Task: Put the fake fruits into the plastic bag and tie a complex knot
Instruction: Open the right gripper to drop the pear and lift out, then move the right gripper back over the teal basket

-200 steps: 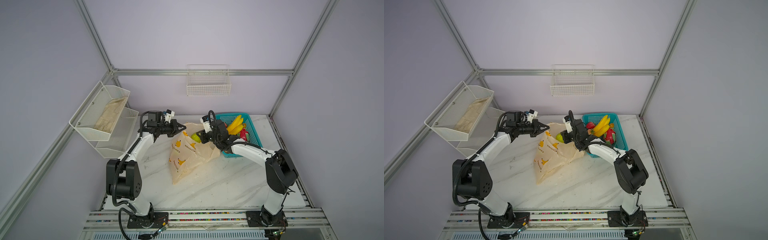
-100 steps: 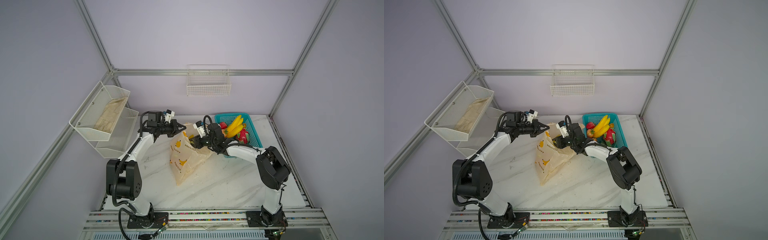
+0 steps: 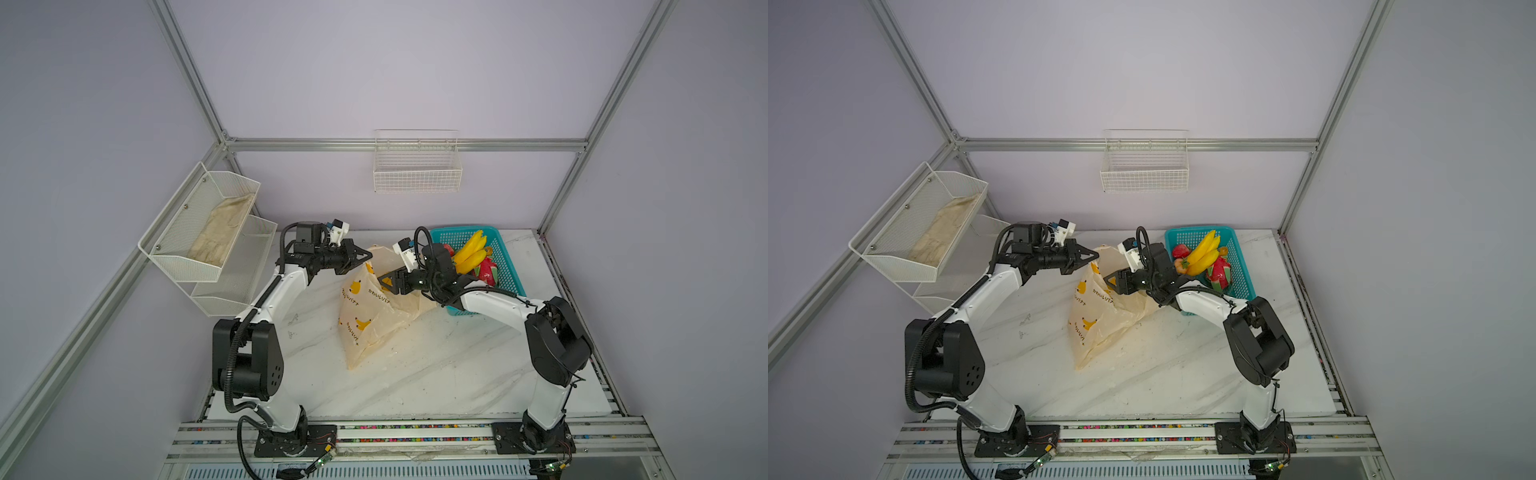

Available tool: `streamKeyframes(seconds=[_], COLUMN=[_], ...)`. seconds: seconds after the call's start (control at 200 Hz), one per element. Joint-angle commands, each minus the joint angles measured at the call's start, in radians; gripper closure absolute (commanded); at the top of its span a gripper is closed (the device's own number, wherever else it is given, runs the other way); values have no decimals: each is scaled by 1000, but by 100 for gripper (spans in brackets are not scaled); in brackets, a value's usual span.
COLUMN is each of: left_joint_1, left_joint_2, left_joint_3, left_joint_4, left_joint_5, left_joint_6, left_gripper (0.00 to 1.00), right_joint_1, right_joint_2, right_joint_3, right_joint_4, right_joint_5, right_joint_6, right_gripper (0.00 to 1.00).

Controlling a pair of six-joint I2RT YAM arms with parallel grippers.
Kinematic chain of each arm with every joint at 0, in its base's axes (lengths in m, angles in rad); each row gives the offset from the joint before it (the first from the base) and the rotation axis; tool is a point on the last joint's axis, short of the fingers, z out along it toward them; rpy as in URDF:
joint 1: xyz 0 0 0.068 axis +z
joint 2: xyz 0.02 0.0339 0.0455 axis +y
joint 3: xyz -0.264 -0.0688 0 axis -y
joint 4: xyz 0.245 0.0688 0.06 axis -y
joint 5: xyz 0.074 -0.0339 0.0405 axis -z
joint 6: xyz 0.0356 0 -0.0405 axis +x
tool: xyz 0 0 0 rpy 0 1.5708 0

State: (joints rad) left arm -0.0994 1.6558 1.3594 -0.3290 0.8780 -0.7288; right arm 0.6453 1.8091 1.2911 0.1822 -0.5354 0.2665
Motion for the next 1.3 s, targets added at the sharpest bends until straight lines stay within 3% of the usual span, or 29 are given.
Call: streamKeyframes(seconds=[0.0, 0.08, 0.33, 0.43, 0.53, 0.61, 0.68, 0.74, 0.98, 1.165, 1.295], left_joint_1=[-2, -2, 0, -1, 0, 0, 0, 0, 0, 0, 0], left_joint_2=[-28, -28, -22, -22, -20, -21, -22, -24, -25, -28, -25], left_joint_3=[-34, -34, -36, -36, -36, -36, -36, -36, -36, -37, -37], left_joint_4=[30, 31, 31, 31, 31, 31, 31, 30, 30, 30, 30], left_joint_5=[7, 6, 3, 3, 3, 4, 5, 5, 6, 4, 4], left_joint_6=[18, 19, 20, 20, 17, 16, 16, 15, 14, 16, 14], left_gripper=[100, 100, 100, 100, 100, 100, 100, 100, 100, 100, 100], right_joint_1=[-9, -9, -14, -51, -154, -230, -250, -270, -310, -310, -311], right_joint_2=[-96, -151, -407, -521, -591, -620, -613, -589, -406, -326, -285], right_joint_3=[-13, -19, -116, -156, -182, -196, -197, -209, -213, -221, -223], right_joint_4=[-92, -155, -250, -286, -367, -469, -560, -599, -672, -662, -673], right_joint_5=[99, 132, 90, 121, 188, 314, 494, 562, 586, 602, 677], right_joint_6=[-68, -113, -204, -158, -68, -36, -45, -49, -82, -104, -104], right_gripper=[40, 41, 41, 41, 41, 41, 37, 35, 22, 22, 22])
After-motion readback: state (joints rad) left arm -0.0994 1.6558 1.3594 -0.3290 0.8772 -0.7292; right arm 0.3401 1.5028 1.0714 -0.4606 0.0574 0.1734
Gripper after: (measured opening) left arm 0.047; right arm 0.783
